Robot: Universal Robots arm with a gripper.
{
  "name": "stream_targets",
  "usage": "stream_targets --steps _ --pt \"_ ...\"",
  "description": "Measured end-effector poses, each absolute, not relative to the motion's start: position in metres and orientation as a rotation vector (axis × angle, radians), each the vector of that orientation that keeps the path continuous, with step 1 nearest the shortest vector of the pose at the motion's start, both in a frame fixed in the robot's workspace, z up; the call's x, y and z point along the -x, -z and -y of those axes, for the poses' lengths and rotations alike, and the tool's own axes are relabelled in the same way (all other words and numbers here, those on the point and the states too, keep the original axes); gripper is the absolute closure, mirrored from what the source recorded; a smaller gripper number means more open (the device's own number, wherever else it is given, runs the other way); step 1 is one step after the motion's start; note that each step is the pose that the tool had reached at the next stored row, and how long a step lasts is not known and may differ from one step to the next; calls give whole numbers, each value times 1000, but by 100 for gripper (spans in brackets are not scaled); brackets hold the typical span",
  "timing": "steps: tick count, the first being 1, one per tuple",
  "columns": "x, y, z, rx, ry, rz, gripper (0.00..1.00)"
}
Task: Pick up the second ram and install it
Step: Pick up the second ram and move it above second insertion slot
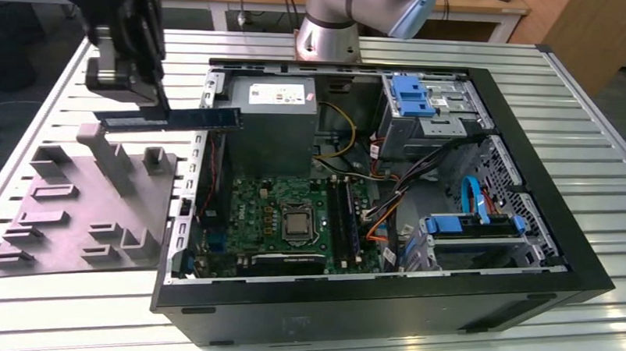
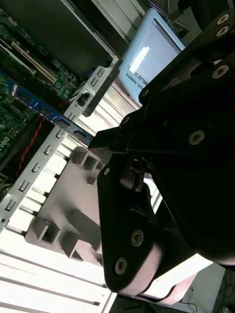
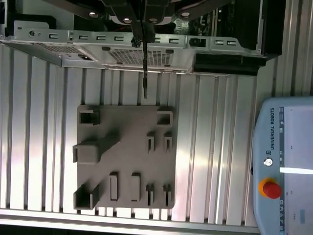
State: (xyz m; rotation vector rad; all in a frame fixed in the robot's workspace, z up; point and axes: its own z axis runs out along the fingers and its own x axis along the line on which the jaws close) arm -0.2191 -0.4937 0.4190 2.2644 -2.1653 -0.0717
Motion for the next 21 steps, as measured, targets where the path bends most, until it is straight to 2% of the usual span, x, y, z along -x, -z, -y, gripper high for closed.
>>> stream_targets --steps 21 --pt "136 -418 494 -2264 73 2165 88"
